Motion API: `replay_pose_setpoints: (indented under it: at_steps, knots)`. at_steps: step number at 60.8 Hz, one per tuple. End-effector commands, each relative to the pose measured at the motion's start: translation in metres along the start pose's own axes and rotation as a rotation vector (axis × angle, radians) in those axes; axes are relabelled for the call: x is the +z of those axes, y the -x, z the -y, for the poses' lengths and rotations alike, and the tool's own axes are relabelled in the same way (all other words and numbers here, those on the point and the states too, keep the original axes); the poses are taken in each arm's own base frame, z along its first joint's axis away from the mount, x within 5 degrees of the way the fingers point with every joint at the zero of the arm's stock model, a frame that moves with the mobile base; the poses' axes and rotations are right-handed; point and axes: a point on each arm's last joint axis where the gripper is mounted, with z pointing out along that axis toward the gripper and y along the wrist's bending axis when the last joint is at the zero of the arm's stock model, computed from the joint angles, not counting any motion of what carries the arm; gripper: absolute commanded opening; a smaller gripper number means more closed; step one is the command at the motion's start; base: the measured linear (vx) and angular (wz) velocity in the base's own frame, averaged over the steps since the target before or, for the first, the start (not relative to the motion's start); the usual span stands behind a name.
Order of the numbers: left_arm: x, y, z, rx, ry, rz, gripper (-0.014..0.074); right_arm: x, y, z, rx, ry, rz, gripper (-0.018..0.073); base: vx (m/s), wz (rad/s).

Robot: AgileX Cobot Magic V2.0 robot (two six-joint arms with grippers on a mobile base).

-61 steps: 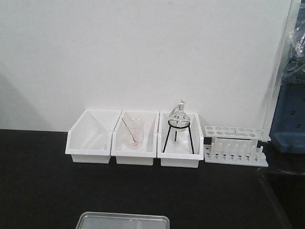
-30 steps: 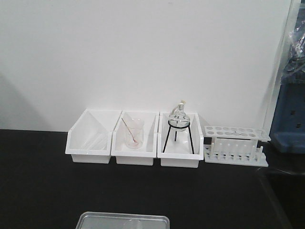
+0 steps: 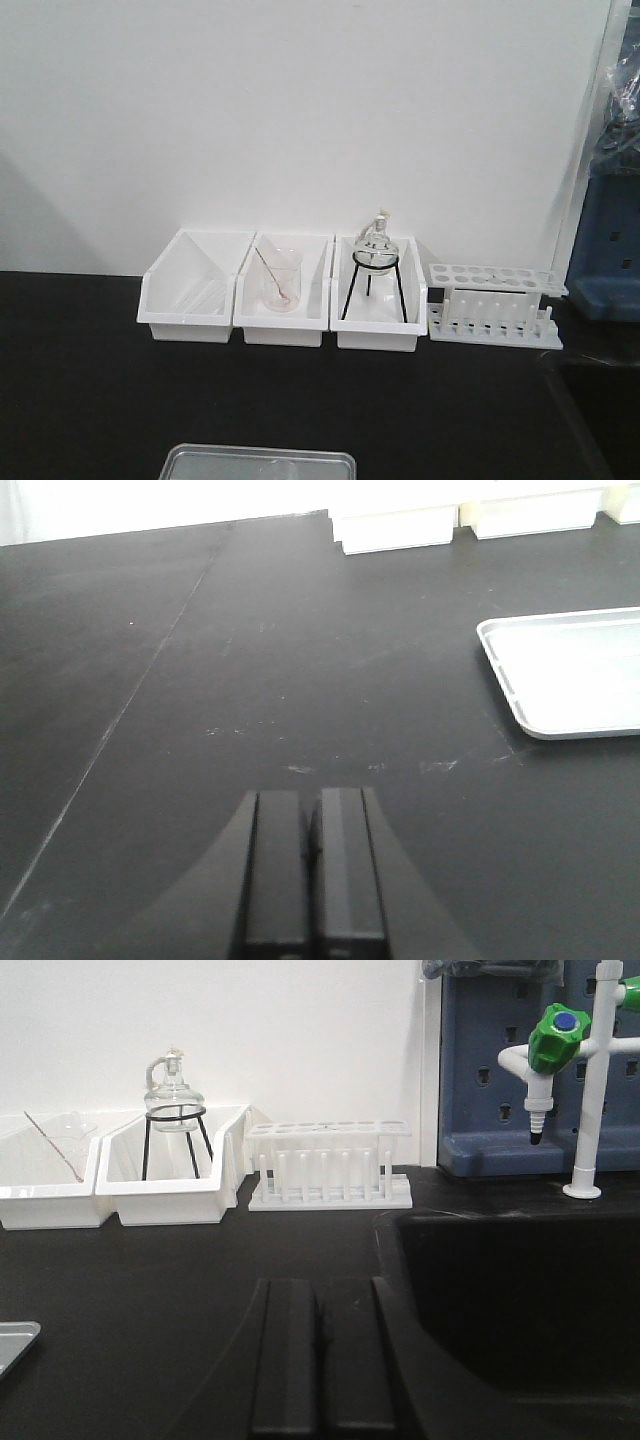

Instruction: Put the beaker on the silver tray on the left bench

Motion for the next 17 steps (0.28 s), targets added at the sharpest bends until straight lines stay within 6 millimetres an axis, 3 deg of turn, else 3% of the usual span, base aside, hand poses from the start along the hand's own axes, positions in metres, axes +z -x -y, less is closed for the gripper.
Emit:
replay_pose_setpoints:
  at_steps: [1,17]
  knots:
    - [0.0016,0.0009,0.0007,-0.002,-0.005,0.063,0.0001,-0.0007,0.0069,-0.0005,-0.012,0.006,0.093,-0.0013,0.00,0.00]
    - [0.0016,0.0009,0.0007,-0.002,-0.005,0.063,0.0001,-0.0007,0.0069,-0.0005,-0.012,0.006,0.093,-0.0013,0.00,0.00]
